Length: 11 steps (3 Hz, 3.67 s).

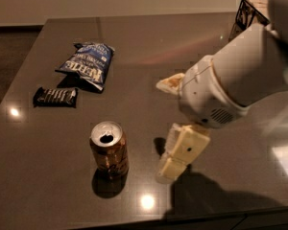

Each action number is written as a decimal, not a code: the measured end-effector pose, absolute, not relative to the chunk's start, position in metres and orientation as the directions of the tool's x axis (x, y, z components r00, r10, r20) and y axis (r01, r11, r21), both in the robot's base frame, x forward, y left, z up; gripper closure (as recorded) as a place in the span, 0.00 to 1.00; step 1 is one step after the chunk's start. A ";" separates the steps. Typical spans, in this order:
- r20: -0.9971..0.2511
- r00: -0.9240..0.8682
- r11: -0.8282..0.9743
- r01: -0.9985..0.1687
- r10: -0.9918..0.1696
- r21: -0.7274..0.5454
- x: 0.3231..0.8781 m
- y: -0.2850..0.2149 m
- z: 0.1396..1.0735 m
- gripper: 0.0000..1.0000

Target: Knock orange can over

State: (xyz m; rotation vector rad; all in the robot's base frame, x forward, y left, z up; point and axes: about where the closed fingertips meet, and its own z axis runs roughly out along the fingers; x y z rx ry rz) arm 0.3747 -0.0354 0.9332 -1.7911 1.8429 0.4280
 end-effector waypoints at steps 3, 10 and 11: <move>-0.695 0.078 -0.034 -0.996 -0.715 -0.077 0.358 0.053 0.906 0.02; -0.350 0.100 -0.017 -0.972 -0.931 -0.233 0.417 -0.004 0.942 1.00; -0.186 0.113 -0.060 -0.962 -0.976 -0.268 0.432 -0.020 0.931 1.00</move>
Offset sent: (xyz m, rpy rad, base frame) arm -0.0143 0.0898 -0.0340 0.1733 0.0742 0.1239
